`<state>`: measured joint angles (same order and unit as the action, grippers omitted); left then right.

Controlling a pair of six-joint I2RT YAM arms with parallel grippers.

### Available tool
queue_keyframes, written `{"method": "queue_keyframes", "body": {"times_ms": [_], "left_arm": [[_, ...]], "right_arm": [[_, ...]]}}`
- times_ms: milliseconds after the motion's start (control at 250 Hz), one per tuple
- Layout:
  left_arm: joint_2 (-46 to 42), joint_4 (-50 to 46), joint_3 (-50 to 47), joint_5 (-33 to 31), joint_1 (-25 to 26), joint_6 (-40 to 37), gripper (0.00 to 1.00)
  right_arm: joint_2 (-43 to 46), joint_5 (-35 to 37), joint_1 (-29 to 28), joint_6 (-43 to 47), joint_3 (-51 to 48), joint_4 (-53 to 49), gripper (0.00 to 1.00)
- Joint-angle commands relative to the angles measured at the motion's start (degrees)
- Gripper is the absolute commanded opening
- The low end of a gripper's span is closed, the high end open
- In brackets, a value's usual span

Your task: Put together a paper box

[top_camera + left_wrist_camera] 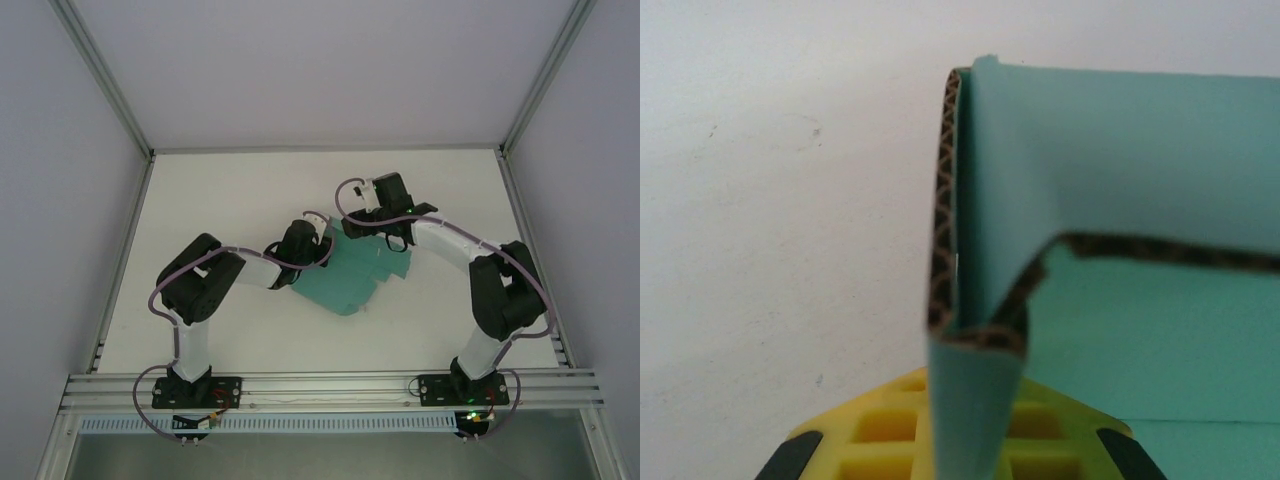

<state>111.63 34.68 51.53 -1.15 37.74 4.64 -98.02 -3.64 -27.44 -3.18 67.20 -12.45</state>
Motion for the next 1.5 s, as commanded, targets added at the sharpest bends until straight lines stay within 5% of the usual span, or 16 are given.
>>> {"method": "queue_keyframes", "body": {"times_ms": [0,260,643,751,847,1138,1330,1497], "left_arm": [[0.9,-1.3,1.7,0.7,0.3,-0.6,0.03],[0.3,-1.5,2.3,-0.7,0.4,1.2,0.19],[-0.1,-2.4,4.4,-3.7,0.4,0.5,0.22],[0.1,-3.8,5.6,-3.6,0.4,0.6,0.00],[0.5,-6.5,7.2,-6.1,0.4,1.1,0.00],[2.9,-19.3,10.9,-29.2,2.0,5.9,0.00],[1.8,-22.5,10.6,-33.7,2.8,9.0,0.00],[-2.3,-18.6,7.5,-26.1,2.9,8.9,0.00]], "right_arm": [[-3.3,-3.4,-0.8,-1.7,-0.6,-3.0,0.72],[-2.5,-3.2,-0.8,-1.1,-3.9,-5.1,0.70],[-3.5,-3.0,-0.9,-1.8,-3.2,-6.6,0.67],[-3.5,-2.6,-0.9,-1.9,-3.1,-6.6,0.67],[-2.7,-2.8,-0.9,-1.9,-3.7,-6.3,0.67],[-1.0,-3.0,-0.9,-6.1,-4.9,-5.8,0.68],[-0.8,-0.7,-0.9,-9.5,-5.0,-5.9,0.69],[0.9,4.1,-0.8,-10.4,-3.1,-5.6,0.79]]}}
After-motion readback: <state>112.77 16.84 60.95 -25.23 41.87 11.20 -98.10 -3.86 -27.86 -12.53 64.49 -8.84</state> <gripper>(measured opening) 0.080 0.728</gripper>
